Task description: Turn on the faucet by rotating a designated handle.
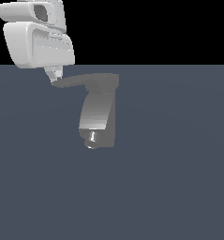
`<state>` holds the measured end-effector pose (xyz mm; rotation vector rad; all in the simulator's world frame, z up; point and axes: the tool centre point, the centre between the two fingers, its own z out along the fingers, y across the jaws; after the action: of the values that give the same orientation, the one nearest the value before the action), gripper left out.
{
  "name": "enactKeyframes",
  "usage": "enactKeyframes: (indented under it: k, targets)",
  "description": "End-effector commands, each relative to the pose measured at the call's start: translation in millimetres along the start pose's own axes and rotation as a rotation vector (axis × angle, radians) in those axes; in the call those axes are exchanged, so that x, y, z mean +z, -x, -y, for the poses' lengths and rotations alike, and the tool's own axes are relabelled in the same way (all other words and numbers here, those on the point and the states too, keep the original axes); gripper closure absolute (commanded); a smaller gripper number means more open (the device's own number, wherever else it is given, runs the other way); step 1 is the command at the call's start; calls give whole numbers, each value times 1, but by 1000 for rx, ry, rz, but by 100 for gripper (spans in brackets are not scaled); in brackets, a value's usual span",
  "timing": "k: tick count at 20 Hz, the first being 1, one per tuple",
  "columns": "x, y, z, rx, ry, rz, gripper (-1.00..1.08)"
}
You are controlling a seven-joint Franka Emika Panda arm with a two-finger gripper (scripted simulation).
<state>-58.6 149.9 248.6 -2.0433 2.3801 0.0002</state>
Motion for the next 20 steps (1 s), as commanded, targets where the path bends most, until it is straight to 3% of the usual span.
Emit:
enactKeyframes:
  k: [1, 20]
  targets:
    - [0, -10, -4, 9, 2, -3, 108]
    - [0, -43, -45, 6, 2, -3, 108]
